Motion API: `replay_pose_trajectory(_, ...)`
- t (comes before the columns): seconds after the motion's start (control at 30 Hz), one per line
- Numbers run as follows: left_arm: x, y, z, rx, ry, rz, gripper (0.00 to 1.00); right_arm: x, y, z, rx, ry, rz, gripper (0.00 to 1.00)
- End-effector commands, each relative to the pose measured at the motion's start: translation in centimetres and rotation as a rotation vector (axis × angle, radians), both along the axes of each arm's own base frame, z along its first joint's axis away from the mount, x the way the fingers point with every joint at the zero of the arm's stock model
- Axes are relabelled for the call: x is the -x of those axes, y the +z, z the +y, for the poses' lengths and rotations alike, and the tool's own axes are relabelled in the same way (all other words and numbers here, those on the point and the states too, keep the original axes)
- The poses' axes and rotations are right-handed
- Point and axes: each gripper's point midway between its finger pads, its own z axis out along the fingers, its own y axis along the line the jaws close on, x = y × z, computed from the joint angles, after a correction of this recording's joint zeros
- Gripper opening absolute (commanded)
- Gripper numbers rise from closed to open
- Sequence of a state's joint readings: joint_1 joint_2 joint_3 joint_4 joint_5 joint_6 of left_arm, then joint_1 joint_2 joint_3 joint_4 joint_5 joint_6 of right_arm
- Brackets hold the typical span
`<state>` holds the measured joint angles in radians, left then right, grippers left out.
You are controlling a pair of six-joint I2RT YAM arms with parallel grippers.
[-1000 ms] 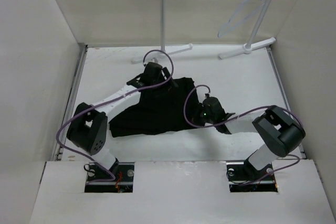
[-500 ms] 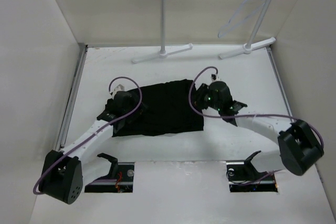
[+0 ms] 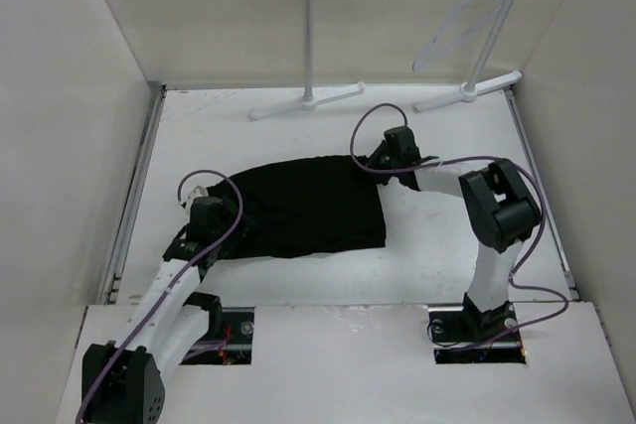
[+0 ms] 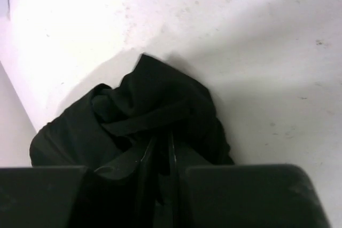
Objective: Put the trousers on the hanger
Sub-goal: Fold the trousers at the center of the board, then pick up the hanger from the clothesline.
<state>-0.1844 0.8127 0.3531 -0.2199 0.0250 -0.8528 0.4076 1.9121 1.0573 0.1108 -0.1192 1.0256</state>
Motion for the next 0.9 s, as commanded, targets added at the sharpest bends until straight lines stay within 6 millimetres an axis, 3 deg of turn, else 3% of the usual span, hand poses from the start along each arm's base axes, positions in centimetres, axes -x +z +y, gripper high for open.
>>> replay_pose_trajectory(0.0,1.7,-0.2,0.7,-0.029,-0.003,0.057,0.62,-0.8,2.3,-0.6,0.041,-0.055,-0.015,0.24)
replay_pose_trajectory(0.07,1.8,1.1,0.8,-0.019,0.016,0.064,0.62,-0.9,4.8,-0.5,0.035,-0.038,-0.061,0.38)
replay_pose_trajectory(0.17,0.3,6.1,0.2,0.005,0.008,-0.056,0.60,0.2,11.2,-0.2,0.025,0.035,-0.199,0.60)
replay_pose_trajectory(0.23,-0.8,9.0,-0.1,0.004,0.003,-0.122,0.54,1.4,15.1,-0.8,0.021,0.061,-0.264,0.67)
replay_pose_trajectory(0.33,-2.4,10.8,-0.9,0.001,-0.020,-0.153,0.37,3.4,20.7,-1.4,0.011,0.125,-0.366,0.64)
replay_pose_trajectory(0.4,-3.4,11.0,-1.9,0.006,-0.044,-0.167,0.25,3.1,25.1,-3.1,0.022,0.113,-0.468,0.45)
replay_pose_trajectory(0.43,-3.8,11.0,-2.4,0.007,-0.054,-0.170,0.20,2.6,27.4,-4.1,0.029,0.094,-0.515,0.30)
replay_pose_trajectory(0.5,-4.7,11.1,-3.4,0.006,-0.076,-0.174,0.14,1.0,31.4,-6.0,0.052,0.070,-0.601,0.15)
replay_pose_trajectory(0.6,-5.8,11.7,-4.7,-0.014,-0.098,-0.193,0.12,-2.2,35.6,-9.7,0.116,-0.007,-0.668,0.11)
replay_pose_trajectory(0.7,-6.5,12.2,-6.0,-0.019,-0.130,-0.208,0.14,-5.5,37.8,-13.8,0.165,-0.108,-0.689,0.20)
replay_pose_trajectory(0.8,-6.7,12.0,-6.7,-0.008,-0.147,-0.207,0.19,-7.7,39.3,-17.1,0.184,-0.177,-0.695,0.46)
replay_pose_trajectory(0.87,-6.7,11.6,-6.8,-0.009,-0.149,-0.198,0.22,-8.9,39.6,-18.6,0.201,-0.198,-0.683,0.56)
